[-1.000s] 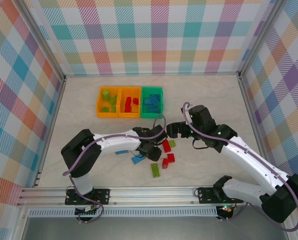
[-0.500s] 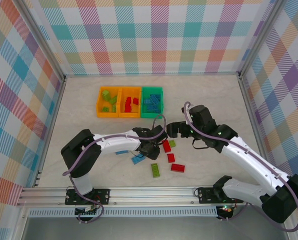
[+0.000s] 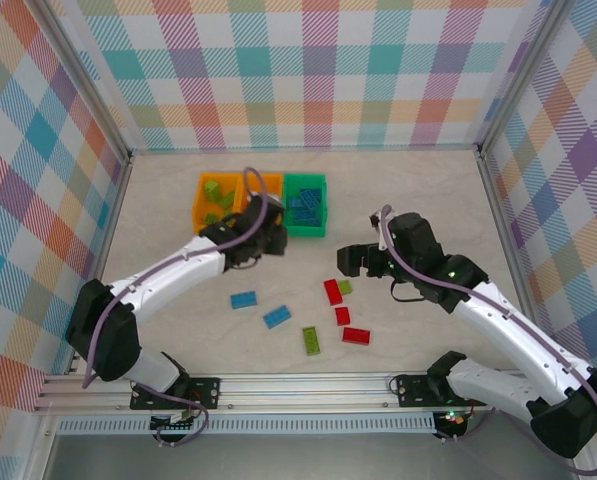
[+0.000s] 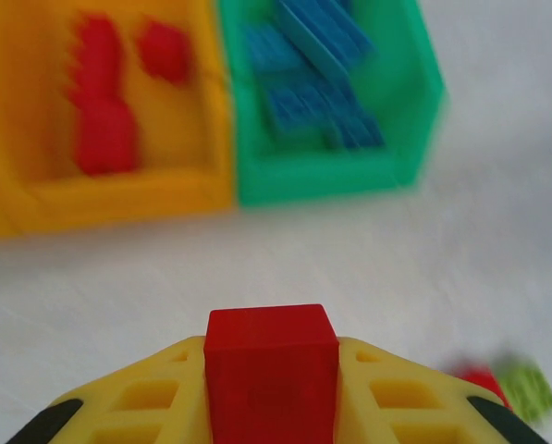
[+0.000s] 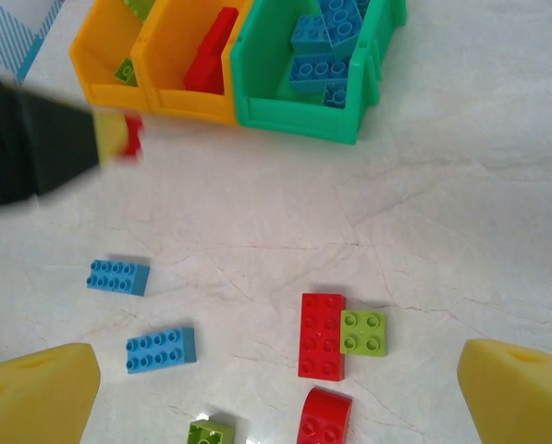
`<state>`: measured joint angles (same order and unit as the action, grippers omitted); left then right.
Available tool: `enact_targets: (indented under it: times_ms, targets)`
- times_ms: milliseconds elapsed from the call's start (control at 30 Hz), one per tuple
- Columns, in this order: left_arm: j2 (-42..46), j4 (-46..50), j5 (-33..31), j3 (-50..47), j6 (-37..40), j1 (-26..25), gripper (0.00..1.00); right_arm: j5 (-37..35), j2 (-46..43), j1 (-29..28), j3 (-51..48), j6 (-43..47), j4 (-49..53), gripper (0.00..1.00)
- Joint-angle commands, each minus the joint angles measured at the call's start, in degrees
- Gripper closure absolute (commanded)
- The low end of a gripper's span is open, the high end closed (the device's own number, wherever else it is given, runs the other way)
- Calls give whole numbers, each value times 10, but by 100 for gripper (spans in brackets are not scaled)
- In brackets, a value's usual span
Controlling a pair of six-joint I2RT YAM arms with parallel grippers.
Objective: Sort the legos into containers by color
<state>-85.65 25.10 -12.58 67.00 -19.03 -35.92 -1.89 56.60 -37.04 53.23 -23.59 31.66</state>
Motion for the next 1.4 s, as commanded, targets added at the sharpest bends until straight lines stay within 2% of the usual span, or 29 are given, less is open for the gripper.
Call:
enact_targets:
  times_ms: [0,133,200,233,367,433,533,700,767,833,967,1067,1233,1367]
  targets:
    - [-46,-48,-9,48,25,69,69,18,10,0,-5,-11,-16,0]
    - [-146,-55,46,140,20,135,69,17,13,0,-9,-13,-19,0]
    - [-191,-46,75,189,15,155,55,16,12,0,-9,-11,-18,0]
    - [-209,-41,83,211,16,159,50,15,11,1,-10,-11,-17,0]
    - [-231,-25,91,261,25,161,40,8,9,0,-16,-9,-12,0]
    - [-220,-17,97,267,25,161,40,9,10,0,-19,-11,-11,0]
    - [-160,-31,119,229,17,159,40,16,10,1,-26,-16,-8,0]
    - [16,-87,153,73,12,139,38,12,13,0,-60,-30,7,0]
    - [94,-87,177,18,48,128,35,28,17,0,-74,-42,22,0]
    - [160,-60,189,-20,102,114,32,75,14,0,-95,-65,24,0]
    - [290,20,160,-67,174,97,30,146,2,-9,-160,-130,24,1]
    - [354,63,175,-88,220,97,25,121,16,-41,-174,-157,67,2]
    - [401,137,277,-110,347,96,9,98,69,-94,-157,-153,107,2]
    - [450,117,299,-156,355,96,4,91,121,-115,-148,-139,115,1]
